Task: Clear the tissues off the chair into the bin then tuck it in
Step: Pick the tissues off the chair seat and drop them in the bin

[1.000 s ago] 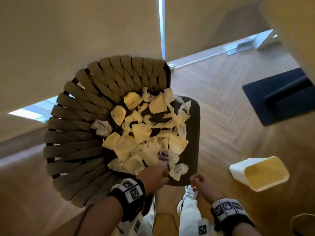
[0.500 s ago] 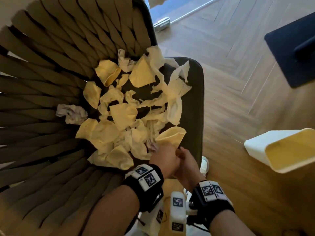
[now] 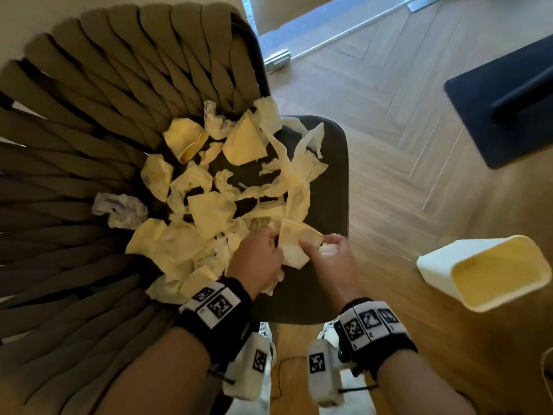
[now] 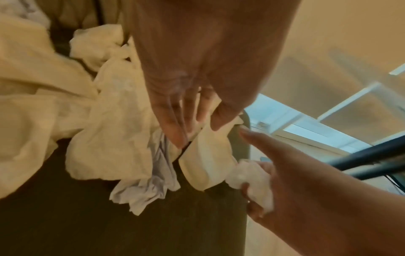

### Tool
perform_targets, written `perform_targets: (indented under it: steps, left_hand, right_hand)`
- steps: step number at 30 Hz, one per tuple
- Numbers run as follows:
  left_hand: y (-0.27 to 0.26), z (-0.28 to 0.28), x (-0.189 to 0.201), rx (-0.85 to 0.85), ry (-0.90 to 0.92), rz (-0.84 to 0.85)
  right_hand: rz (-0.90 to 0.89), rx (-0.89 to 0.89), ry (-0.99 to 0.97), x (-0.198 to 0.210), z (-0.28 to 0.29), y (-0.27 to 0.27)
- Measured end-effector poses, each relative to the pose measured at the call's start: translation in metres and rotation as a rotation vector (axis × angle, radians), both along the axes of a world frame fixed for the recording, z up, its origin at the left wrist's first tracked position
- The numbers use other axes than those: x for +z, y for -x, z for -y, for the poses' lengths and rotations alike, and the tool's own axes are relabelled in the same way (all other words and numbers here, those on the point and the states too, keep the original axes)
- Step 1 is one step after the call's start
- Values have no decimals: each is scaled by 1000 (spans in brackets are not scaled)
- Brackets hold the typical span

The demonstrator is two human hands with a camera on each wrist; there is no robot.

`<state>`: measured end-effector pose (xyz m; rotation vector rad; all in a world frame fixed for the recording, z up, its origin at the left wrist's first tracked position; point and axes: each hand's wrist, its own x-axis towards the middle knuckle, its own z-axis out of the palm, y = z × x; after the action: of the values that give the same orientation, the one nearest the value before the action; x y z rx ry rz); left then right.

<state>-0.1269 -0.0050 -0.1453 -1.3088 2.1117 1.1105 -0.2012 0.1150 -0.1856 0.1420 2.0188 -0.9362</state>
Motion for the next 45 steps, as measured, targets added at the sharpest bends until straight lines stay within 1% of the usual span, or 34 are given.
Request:
perform_targets:
  steps: [1,2,4,5,6,9,10,12,14,15,17,18,20,22,24,26,27,29,31,32,35,37,39,41,43,45]
  left_hand:
    - [-2,1,-9,15,-97,-27]
    - [-4,1,-13,30,-164,-61]
    - [-13,4,-18,84,-266,-117]
    - [-16,6,-21,104,-300,-137]
    - [-20,8,-22,95,-334,-146]
    - [-32,10,-24,51,-436,-155]
    - [-35,10,-24,52,-475,-162]
    - [-40,12,-21,-12,-481,-160]
    - [-42,18,-14,-79,-381,-123]
    - [-39,24,-8,-102,-270,-104]
    - [-21,41,9,-171,59,-111]
    - [-8,51,13,-221,212,-141]
    - [26,66,10,-382,405,-173]
    - [64,69,-9,-578,465,-97]
    - [93,66,-30,-699,446,31]
    - [105,63,-49,-735,399,133]
    - [104,62,-55,-742,369,157]
    - [92,60,-61,-748,307,147]
    - [72,58,-55,-736,297,88]
    - [62,58,-49,-730,323,36]
    - [45,56,-16,-758,429,-164]
    - [45,49,13,-816,438,-319]
    - [55,30,36,-898,401,-480]
    - [74,-1,50,-989,306,-590]
    - [99,-41,53,-1083,209,-659]
    - [126,-83,48,-1157,137,-730]
  right_hand:
    - [56,61,-15,-6,13,0]
    - [118,69,-19,-12,24,1]
    - [190,-12,-21,-20,38,0]
    - [184,-25,-31,-23,44,-1]
    - [157,12,-66,-24,47,-1]
    - [48,196,-204,-22,52,-1]
    - [24,242,-218,-20,52,-1]
    - [-44,369,-225,-20,50,-1]
    - [-169,527,-230,-20,44,-3]
    - [-244,573,-220,-17,41,-3]
    - [-325,588,-170,-8,34,0]
    - [-333,574,-145,-4,31,3]
    - [-321,542,-105,6,23,10]
    - [-310,531,-78,15,13,19]
    - [-273,524,-67,24,3,30]
    - [-271,533,-77,31,-4,44]
    - [-288,532,-84,33,-7,51]
    - [-333,506,-82,34,-11,63]
    - [-342,463,-72,31,-15,69]
    - [-341,443,-77,29,-17,70]
    - [-355,364,-100,26,-26,68]
    - [-338,292,-121,29,-39,67]
    - [-307,199,-135,35,-58,66]
    - [-293,97,-138,43,-82,67]
    - [-267,-17,-148,49,-111,72]
    - [-208,-138,-154,46,-144,81]
